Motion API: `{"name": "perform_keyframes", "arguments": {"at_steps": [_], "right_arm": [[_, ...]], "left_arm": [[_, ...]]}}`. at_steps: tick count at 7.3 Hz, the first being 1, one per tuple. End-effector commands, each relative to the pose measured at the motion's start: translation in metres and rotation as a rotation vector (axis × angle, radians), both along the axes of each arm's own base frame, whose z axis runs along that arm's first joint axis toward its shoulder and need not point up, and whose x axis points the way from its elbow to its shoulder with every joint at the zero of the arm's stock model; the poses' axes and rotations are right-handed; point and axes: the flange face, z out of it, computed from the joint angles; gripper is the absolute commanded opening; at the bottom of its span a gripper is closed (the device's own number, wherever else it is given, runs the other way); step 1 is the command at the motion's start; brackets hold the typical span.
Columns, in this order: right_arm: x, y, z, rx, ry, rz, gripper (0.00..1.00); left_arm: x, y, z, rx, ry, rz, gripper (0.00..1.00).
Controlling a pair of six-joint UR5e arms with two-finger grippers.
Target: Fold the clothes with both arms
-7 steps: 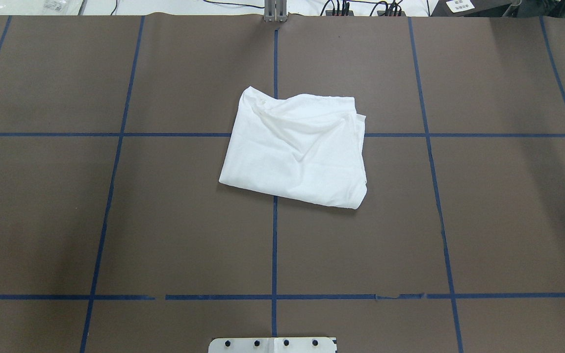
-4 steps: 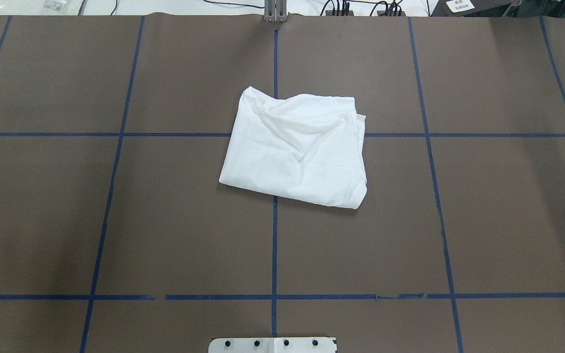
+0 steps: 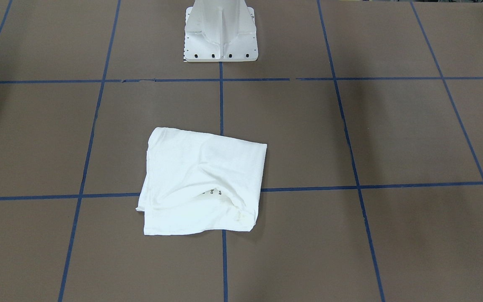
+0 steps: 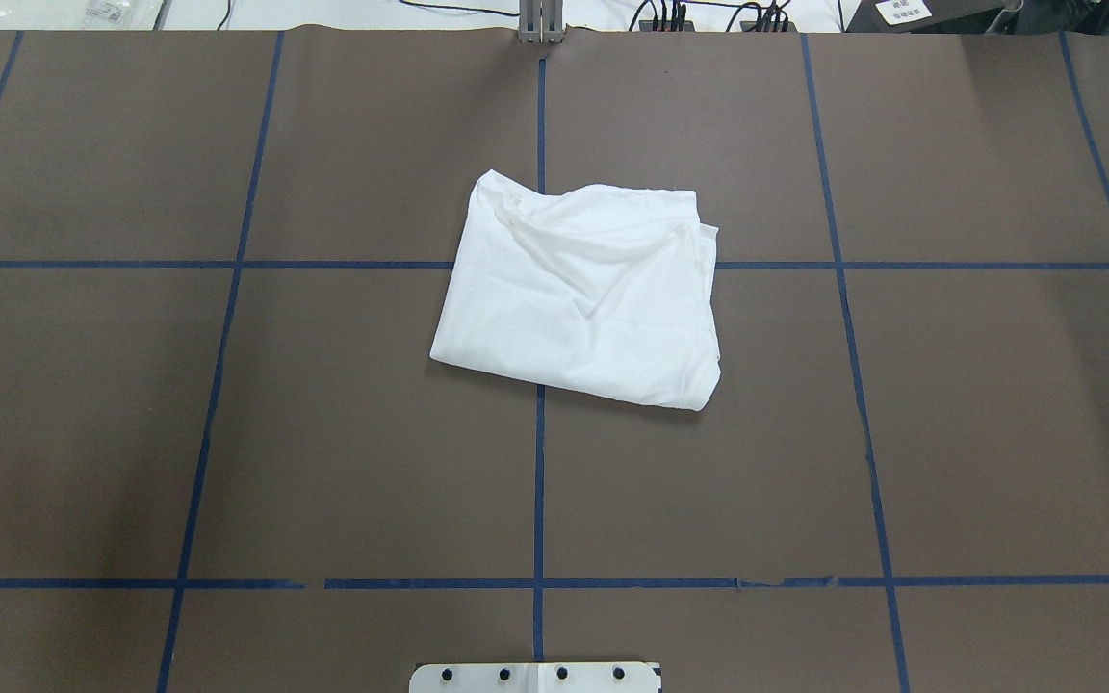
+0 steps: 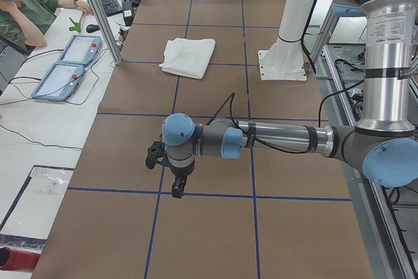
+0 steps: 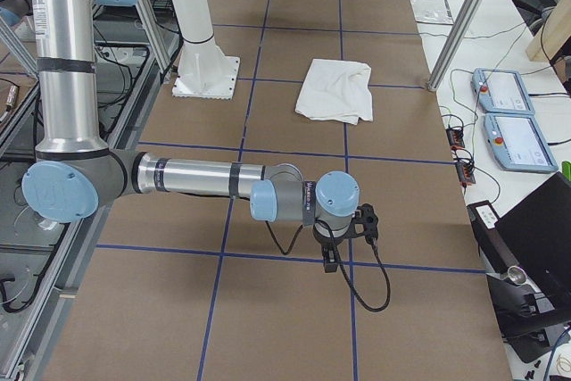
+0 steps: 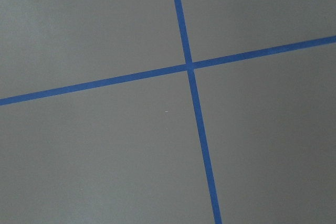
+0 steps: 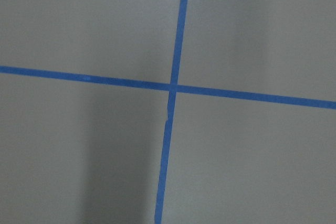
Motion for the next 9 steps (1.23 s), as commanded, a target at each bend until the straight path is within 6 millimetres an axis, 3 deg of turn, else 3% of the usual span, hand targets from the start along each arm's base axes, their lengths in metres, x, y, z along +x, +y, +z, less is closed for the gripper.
{"name": "perform_keyframes", "arguments": {"at_steps": [1, 2, 7, 9], "right_arm": [[0.020, 0.010, -0.029, -0.082, -0.003, 0.040, 1.00], [0.019, 0.018, -0.016, -0.106, -0.010, 0.036, 1.00], [0.017, 0.018, -0.010, -0.124, -0.014, 0.037, 1.00], [0.017, 0.017, -0.009, -0.125, -0.014, 0.038, 1.00]], "left_arm": [[0.000, 0.000, -0.003, 0.004, 0.000, -0.001, 0.99], [0.000, -0.001, -0.004, 0.007, 0.000, -0.001, 0.99], [0.000, -0.003, -0.003, 0.004, 0.000, -0.001, 0.99], [0.001, -0.004, -0.008, -0.089, 0.024, -0.109, 0.99]]}}
